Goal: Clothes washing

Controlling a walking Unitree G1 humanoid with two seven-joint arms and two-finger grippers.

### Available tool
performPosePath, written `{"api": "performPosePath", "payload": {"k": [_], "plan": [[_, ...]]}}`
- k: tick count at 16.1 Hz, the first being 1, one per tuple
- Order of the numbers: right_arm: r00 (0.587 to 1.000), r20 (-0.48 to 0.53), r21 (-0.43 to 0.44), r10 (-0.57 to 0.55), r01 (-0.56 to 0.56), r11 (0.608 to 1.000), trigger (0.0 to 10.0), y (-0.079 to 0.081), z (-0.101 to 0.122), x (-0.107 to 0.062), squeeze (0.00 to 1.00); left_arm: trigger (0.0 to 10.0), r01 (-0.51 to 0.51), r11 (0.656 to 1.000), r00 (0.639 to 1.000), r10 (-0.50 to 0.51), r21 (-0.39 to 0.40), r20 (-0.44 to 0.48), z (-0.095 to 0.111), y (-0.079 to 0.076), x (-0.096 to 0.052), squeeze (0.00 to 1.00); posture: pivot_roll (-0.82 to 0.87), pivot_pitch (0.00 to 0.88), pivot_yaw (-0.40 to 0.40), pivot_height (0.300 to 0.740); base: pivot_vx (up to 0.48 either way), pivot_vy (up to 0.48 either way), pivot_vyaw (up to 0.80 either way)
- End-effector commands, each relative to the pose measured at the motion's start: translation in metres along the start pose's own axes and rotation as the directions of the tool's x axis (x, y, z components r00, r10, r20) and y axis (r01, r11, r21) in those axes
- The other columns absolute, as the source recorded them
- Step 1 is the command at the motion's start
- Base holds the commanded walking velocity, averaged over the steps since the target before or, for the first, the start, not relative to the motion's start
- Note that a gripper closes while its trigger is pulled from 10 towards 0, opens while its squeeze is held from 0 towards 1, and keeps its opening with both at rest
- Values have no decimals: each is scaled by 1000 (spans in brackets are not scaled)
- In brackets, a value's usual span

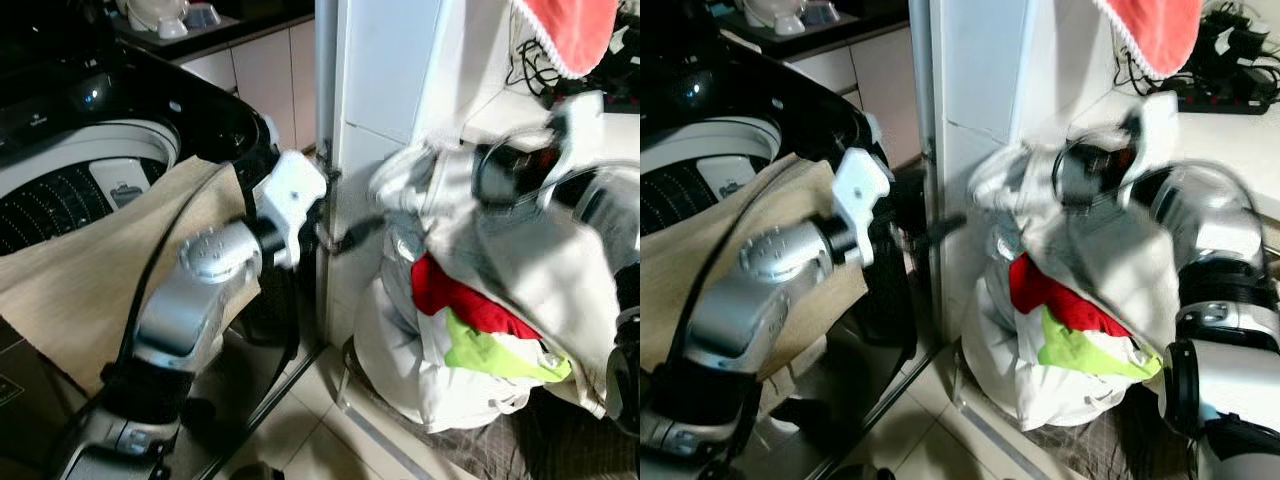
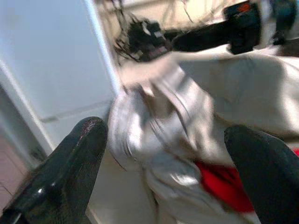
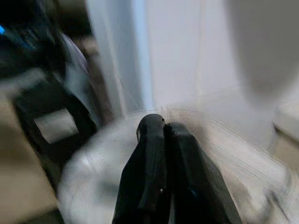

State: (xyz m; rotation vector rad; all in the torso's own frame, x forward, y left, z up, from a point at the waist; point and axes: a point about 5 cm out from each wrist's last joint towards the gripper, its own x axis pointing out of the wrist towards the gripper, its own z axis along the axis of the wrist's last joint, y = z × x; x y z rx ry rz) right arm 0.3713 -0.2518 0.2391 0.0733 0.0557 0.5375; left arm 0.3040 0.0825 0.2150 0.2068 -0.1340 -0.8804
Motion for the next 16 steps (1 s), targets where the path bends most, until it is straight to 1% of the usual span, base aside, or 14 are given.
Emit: {"api": "performPosePath", "payload": {"k": [1,2,3,4,5,6,7,8,9,10,11,12,14,16], "plan": [[996,66,18,56,-57,998,0,8,16,-2,0,10000,-19,1000,999,18,11,27,8,5,2,0,-57,0,20,740,0,0,0],[993,83,25,78,-81,996,0,13,21,-5,0,10000,-15,1000,999,15,19,39,11,4,4,0,-58,0,16,740,0,0,0],[989,91,34,118,-121,992,0,21,24,-8,0,10000,-14,1000,998,12,21,69,18,3,6,0,-60,0,15,740,0,0,0],[980,103,40,173,-178,983,0,31,28,-12,0,10000,-10,1000,995,10,6,101,24,2,10,0,-60,0,12,740,0,0,0],[963,131,57,235,-244,968,0,43,32,-15,0,10000,-5,1000,992,7,-14,124,30,1,14,773,-62,0,13,740,0,0,0],[945,153,61,287,-299,952,0,54,36,-18,0,10000,5,1000,990,-2,-27,138,33,-1,16,1000,-63,0,16,740,0,0,0],[946,110,5,305,-308,951,0,61,32,-22,0,10000,33,999,992,-30,-19,124,30,-5,18,1000,-72,0,22,740,0,0,0],[955,79,-22,285,-284,959,0,61,29,-22,0,10000,35,999,993,-34,-11,112,27,-7,18,1000,-72,0,22,740,0,0,0],[987,-11,-125,160,-160,979,588,57,18,-24,0,10000,62,998,997,-63,15,53,16,-12,16,1000,-76,0,28,740,0,0,0],[992,-36,-140,118,-122,983,10000,54,15,-24,0,10000,73,997,997,-74,27,31,11,-13,15,498,-76,0,28,740,0,0,0],[996,-61,-160,68,-77,984,10000,51,12,-24,337,10000,79,996,997,-80,28,9,7,-14,13,0,-82,0,35,740,0,0,0],[997,-78,-136,6,-16,991,10000,44,6,-26,1000,10000,78,997,997,-78,14,-20,-1,-16,9,0,-84,0,36,740,0,0,0],[995,-75,-133,-63,53,990,10000,33,4,-27,1000,10000,75,997,997,-74,8,-36,-6,-16,6,0,-83,0,34,740,0,0,0],[990,-98,-168,-105,88,982,10000,25,-1,-27,1000,10000,73,997,996,-73,13,-44,-8,-16,4,0,-78,0,29,740,0,0,0]]}}
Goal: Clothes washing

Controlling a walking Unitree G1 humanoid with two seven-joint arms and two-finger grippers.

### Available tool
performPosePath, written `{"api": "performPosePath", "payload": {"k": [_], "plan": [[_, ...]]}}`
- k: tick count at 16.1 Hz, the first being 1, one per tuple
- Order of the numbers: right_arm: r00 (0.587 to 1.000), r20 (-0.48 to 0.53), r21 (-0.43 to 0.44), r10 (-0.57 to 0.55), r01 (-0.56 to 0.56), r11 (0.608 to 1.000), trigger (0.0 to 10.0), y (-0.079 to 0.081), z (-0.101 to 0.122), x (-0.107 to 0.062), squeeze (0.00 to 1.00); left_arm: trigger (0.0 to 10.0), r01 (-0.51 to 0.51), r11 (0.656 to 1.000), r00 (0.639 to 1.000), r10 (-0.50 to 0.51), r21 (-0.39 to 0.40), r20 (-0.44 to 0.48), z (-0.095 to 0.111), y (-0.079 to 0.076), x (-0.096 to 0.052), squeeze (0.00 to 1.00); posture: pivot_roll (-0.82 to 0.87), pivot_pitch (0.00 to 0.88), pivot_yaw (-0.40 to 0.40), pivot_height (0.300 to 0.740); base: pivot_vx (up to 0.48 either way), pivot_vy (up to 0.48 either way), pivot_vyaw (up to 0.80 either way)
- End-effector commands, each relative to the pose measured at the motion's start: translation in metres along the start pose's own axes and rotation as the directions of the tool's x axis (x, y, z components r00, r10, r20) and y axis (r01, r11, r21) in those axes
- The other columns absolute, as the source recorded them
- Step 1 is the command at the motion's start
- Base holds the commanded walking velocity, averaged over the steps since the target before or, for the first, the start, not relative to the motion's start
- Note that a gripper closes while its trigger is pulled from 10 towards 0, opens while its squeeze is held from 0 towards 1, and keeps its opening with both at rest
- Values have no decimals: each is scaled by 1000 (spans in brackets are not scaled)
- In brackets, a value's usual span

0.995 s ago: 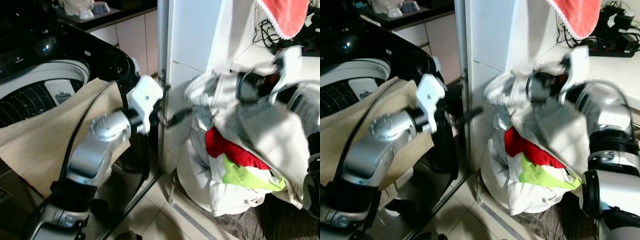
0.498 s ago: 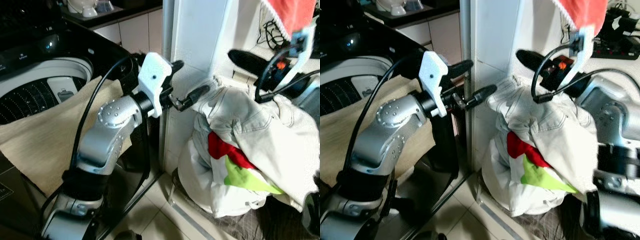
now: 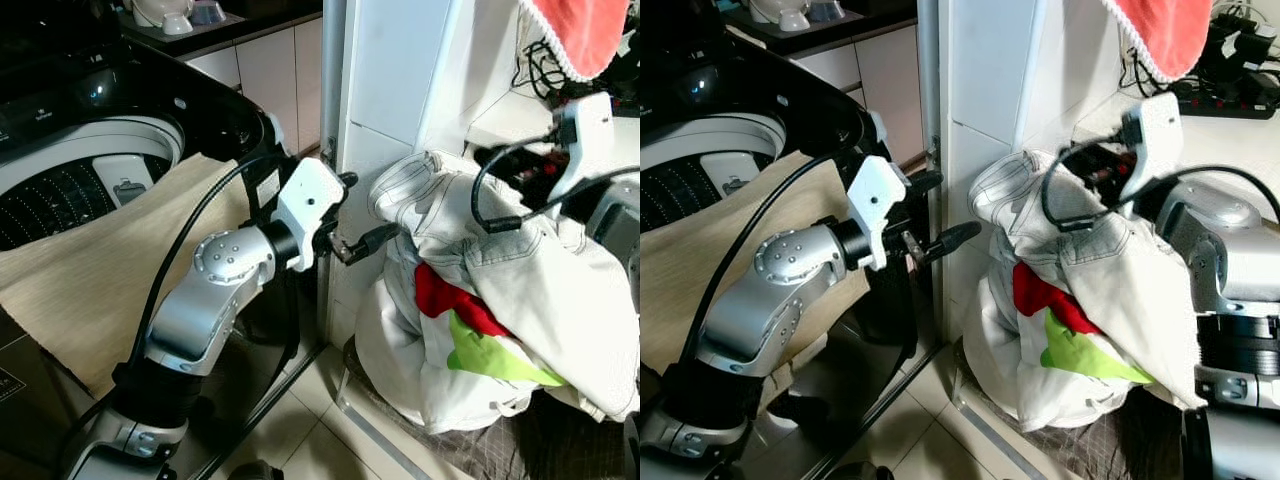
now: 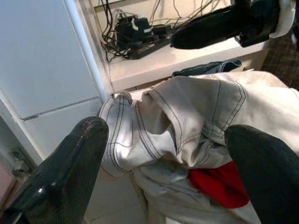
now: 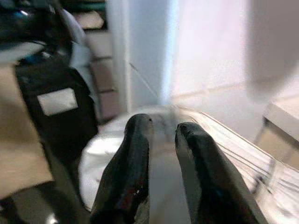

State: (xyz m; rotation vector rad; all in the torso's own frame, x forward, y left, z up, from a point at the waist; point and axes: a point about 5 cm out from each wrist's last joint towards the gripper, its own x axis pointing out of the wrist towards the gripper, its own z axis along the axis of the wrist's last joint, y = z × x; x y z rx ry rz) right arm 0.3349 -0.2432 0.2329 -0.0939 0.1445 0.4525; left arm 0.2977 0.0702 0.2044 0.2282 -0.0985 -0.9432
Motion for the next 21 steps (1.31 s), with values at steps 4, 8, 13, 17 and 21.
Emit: {"api": "performPosePath", "payload": {"k": [4,8,13,17,21], "plan": [[999,-25,-33,-22,21,999,10000,-7,-1,6,1000,10000,10,1000,999,-10,18,-33,-4,-3,-5,0,-68,0,22,740,0,0,0],[999,-38,-47,-26,25,999,10000,-13,-4,11,1000,10000,22,1000,999,-21,21,-50,-5,-3,-7,0,-61,0,26,740,0,0,0],[997,-64,-68,-31,27,997,10000,-21,-7,12,1000,10000,38,999,997,-37,23,-65,-7,-4,-9,0,-58,0,30,740,0,0,0],[995,-105,-62,-4,-3,998,10000,-27,-10,10,1000,10000,49,999,996,-47,23,-70,-7,-5,-9,0,-59,0,36,740,0,0,0],[971,-236,-96,39,-63,993,10000,-32,-26,11,929,10000,71,997,994,-69,23,-80,-7,-6,-9,0,-56,0,38,740,0,0,0]]}}
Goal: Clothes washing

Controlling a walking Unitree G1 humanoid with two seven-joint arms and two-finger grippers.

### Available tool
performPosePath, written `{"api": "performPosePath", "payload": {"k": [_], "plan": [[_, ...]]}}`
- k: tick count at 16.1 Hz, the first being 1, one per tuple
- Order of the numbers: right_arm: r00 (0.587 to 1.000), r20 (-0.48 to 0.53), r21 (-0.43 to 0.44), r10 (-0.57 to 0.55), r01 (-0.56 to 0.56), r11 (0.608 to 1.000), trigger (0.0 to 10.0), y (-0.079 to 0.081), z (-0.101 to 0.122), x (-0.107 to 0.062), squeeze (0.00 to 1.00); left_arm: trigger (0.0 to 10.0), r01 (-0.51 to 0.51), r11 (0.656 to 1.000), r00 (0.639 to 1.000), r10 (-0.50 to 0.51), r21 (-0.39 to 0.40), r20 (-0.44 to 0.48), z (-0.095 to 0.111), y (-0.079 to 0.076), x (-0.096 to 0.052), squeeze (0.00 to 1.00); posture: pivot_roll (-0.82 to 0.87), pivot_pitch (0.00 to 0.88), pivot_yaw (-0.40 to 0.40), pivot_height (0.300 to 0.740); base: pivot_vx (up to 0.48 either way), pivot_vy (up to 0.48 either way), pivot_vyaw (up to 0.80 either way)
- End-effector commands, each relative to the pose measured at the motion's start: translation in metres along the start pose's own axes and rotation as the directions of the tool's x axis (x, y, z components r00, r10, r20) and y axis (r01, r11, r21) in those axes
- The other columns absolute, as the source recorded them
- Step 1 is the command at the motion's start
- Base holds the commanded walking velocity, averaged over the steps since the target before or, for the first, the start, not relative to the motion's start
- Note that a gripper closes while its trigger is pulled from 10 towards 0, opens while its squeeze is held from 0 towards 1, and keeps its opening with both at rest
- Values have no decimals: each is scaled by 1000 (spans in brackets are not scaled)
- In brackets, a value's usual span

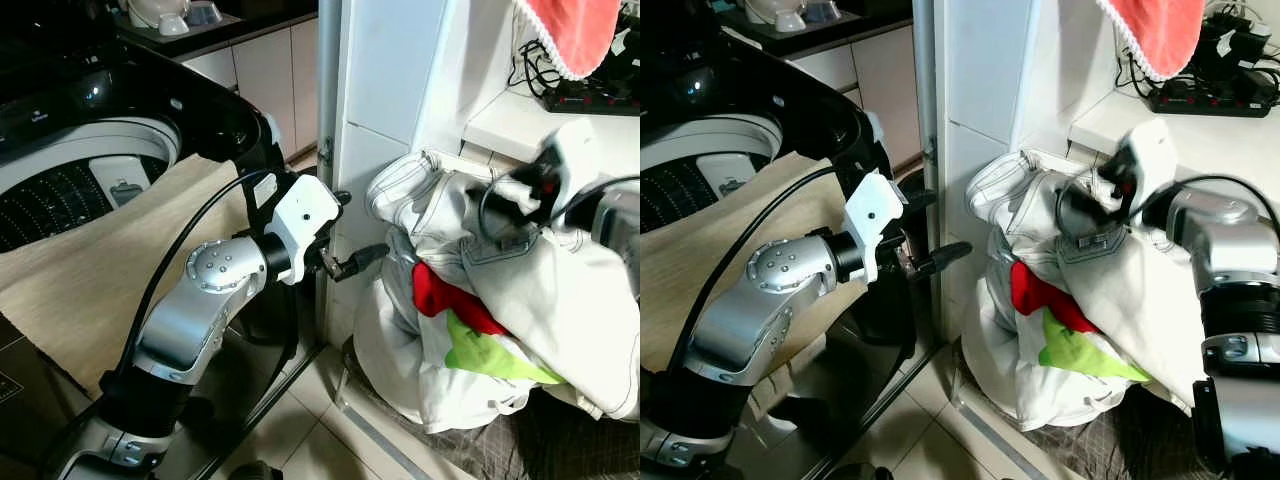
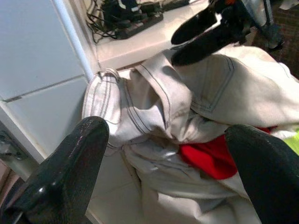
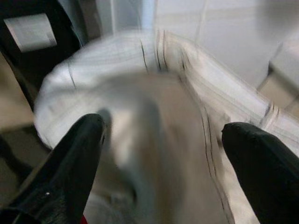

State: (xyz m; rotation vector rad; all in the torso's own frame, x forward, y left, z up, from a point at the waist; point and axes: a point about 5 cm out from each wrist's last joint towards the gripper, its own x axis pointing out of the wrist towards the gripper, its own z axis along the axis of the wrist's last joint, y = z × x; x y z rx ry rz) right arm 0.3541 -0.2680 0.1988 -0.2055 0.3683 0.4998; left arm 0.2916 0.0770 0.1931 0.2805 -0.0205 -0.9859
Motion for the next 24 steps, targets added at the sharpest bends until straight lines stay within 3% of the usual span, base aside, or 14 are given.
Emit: {"api": "performPosePath", "payload": {"k": [1,2,4,5,6,10,16,24], "plan": [[1000,-17,-48,-17,16,999,10000,-5,5,-2,471,10000,24,1000,1000,-24,15,2,4,-4,-1,0,-56,0,38,740,0,0,0],[999,-42,-55,-20,18,998,10000,-6,0,0,0,10000,42,999,999,-42,13,-3,4,-6,-1,0,-54,0,38,740,0,0,0],[995,-99,-48,-13,8,999,10000,-5,-12,5,0,10000,108,994,994,-107,8,-23,1,-13,-3,0,-48,0,36,740,0,0,0],[994,-109,-41,-16,12,999,4627,-6,-14,6,0,10000,120,993,992,-119,7,-28,1,-14,-3,0,-44,0,31,740,0,0,0],[993,-117,-26,-13,10,1000,0,-7,-15,7,0,10000,124,992,992,-124,8,-34,0,-14,-3,0,-42,0,28,740,0,0,0],[985,-173,22,16,-13,1000,0,-8,-21,7,0,10000,133,991,990,-133,3,-50,-2,-15,-5,0,-45,0,24,740,0,0,0],[971,-237,3,34,-35,999,0,-7,-31,8,0,10000,143,990,988,-142,4,-60,-3,-15,-3,0,-55,0,28,740,0,0,0],[980,-189,53,65,-56,997,0,-7,-28,6,0,10000,131,991,990,-131,9,-51,-1,-12,-1,0,-58,0,32,740,0,0,0]]}}
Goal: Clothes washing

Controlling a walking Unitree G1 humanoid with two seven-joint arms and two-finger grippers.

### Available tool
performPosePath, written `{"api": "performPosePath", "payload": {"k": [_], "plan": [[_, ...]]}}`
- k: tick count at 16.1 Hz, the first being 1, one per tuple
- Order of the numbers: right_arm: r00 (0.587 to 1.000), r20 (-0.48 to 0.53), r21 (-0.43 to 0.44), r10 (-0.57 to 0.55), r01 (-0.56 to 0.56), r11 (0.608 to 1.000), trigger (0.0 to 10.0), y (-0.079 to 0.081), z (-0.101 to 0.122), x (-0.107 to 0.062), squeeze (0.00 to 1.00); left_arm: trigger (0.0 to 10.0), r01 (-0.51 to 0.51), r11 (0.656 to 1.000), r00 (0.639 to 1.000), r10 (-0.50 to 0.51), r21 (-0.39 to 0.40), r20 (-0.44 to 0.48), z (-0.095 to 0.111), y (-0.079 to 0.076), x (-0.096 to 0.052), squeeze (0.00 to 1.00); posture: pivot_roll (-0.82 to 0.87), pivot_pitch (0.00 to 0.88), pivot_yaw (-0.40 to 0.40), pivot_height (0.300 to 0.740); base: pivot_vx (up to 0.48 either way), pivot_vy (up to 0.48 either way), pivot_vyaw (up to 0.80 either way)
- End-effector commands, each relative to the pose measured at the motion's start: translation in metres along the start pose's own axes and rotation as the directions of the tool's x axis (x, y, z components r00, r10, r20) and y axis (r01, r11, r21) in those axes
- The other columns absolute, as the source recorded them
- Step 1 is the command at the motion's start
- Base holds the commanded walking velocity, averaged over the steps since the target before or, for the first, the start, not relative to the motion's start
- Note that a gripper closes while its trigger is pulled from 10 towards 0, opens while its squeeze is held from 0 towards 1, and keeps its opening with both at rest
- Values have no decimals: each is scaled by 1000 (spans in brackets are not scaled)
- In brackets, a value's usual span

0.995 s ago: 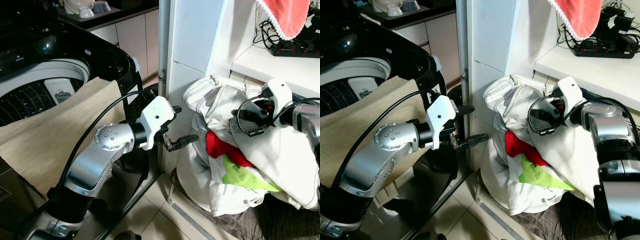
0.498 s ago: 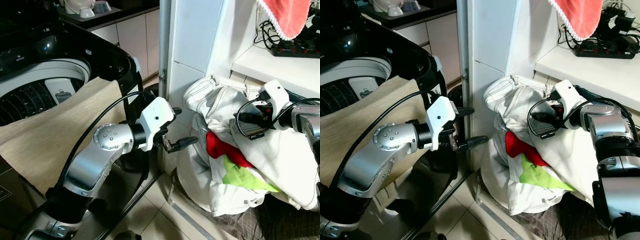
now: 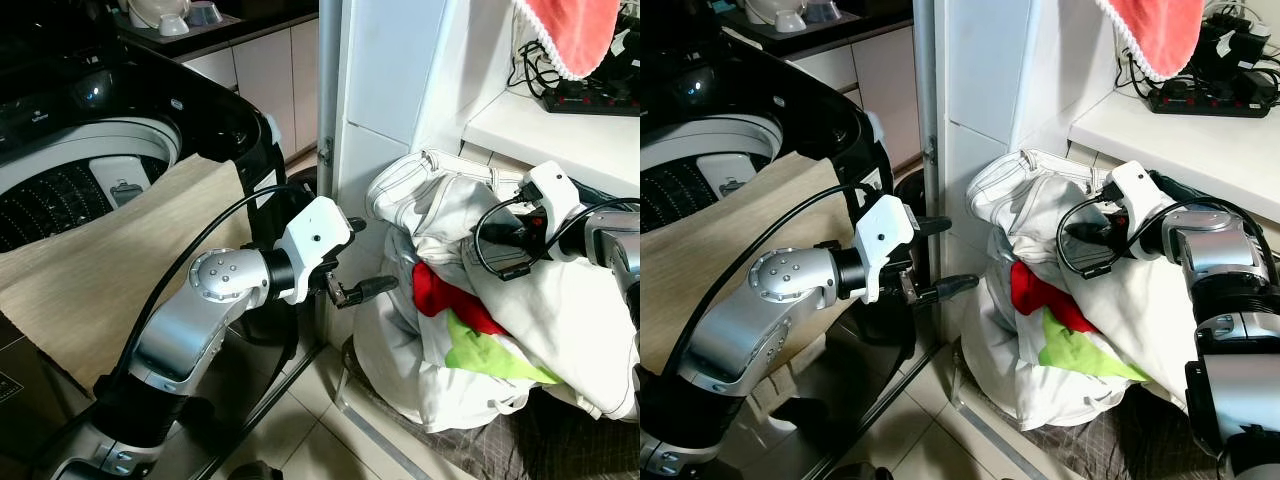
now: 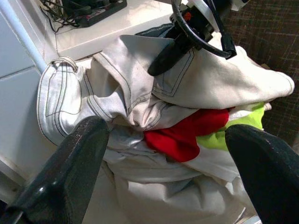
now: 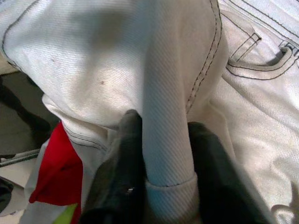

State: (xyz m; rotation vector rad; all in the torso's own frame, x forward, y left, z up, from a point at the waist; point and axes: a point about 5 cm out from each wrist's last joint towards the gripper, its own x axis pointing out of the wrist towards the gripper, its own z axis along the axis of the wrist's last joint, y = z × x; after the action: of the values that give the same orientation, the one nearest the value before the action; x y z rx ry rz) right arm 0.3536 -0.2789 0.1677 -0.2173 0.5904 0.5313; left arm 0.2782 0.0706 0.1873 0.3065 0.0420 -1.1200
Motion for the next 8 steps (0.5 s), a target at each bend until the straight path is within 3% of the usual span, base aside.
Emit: {"api": "performPosePath", "payload": {"k": [1,5,8], "plan": [[999,32,22,13,-13,1000,0,0,4,-2,0,10000,-14,1000,1000,14,13,-2,2,4,0,0,-58,0,32,740,0,0,0],[973,214,155,86,-121,981,0,5,15,-8,0,10000,-68,998,996,67,10,54,8,7,4,0,-62,0,32,740,0,0,0],[930,339,217,145,-227,949,0,13,19,-14,0,10000,-102,995,992,101,10,81,11,9,5,0,-66,0,29,740,0,0,0]]}}
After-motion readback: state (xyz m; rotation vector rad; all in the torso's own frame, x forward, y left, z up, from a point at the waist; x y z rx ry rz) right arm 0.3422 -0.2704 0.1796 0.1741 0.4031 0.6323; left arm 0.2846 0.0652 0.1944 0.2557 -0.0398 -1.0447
